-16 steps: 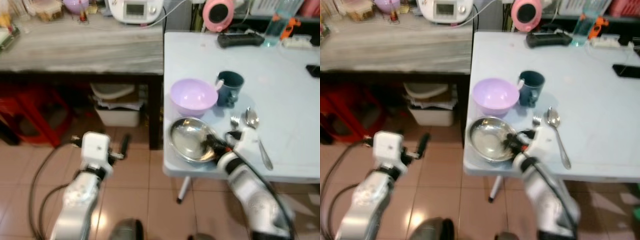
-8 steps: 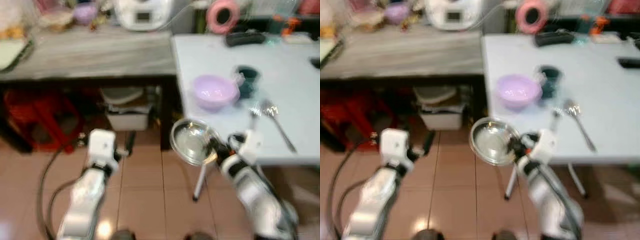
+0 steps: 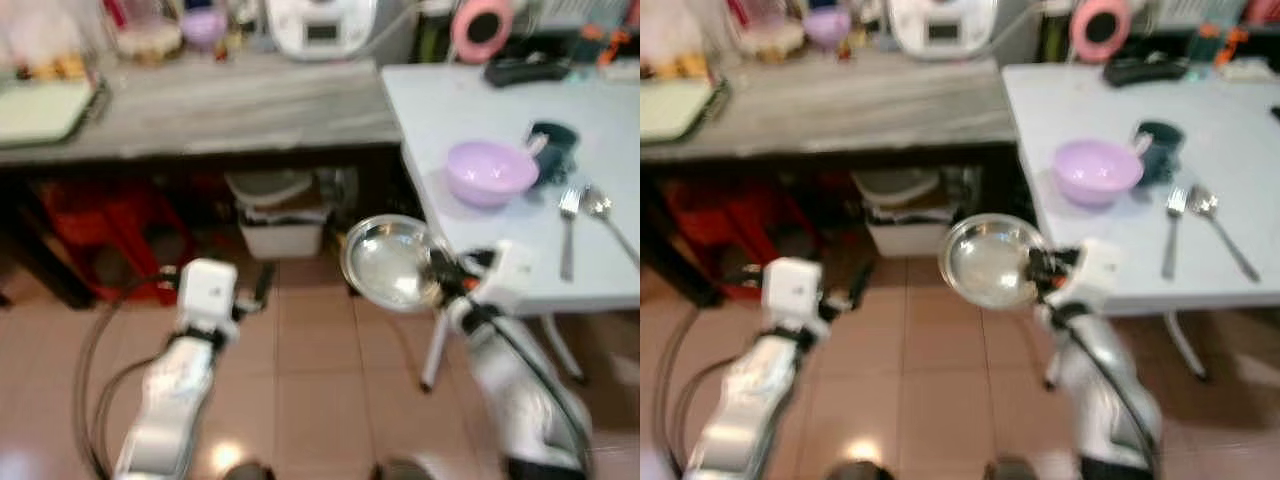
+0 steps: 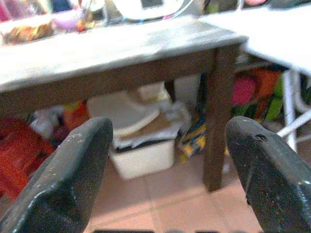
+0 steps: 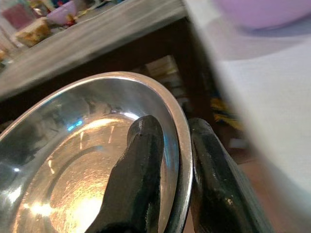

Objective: Setting the table

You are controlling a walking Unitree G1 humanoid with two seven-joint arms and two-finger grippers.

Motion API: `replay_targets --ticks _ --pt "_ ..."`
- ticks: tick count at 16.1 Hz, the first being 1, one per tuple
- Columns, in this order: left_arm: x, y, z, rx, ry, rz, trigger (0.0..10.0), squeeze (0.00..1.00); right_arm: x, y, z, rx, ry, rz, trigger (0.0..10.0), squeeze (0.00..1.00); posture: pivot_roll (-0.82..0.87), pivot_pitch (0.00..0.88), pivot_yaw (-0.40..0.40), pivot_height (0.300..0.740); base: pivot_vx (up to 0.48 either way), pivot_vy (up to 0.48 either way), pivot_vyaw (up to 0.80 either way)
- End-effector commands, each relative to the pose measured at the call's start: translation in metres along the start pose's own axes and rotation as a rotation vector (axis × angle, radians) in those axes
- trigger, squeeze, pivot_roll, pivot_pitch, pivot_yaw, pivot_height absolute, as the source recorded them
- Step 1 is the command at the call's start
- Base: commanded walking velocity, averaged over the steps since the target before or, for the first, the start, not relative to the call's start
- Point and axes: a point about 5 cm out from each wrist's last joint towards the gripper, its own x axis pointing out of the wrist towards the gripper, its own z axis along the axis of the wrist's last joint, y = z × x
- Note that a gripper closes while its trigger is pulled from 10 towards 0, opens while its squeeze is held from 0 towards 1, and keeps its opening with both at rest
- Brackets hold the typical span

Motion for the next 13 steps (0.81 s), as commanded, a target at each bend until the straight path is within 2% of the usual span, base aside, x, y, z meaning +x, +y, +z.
replay_targets --ticks 1,6,13 --pt "0.004 0.0 0.003 0.013 -0.011 0.012 10.0 0.0 0.003 0.0 0.013 -0.023 -0.058 0.0 0.0 0.0 -0.03 0.031 0.04 0.74 0.401 0.262 0.0" --pt "0.008 -0.002 0.006 0.036 -0.029 0.002 10.0 0.0 0.006 0.005 0.027 -0.093 -0.129 0.025 0.0 0.0 -0.04 0.022 0.04 0.74 0.451 0.052 0.0" --pt "0.012 -0.005 0.008 0.042 -0.04 0.001 10.0 0.0 0.01 0.011 0.032 -0.151 -0.16 0.07 0.0 0.0 -0.04 0.017 0.041 0.74 0.48 0.0 0.0"
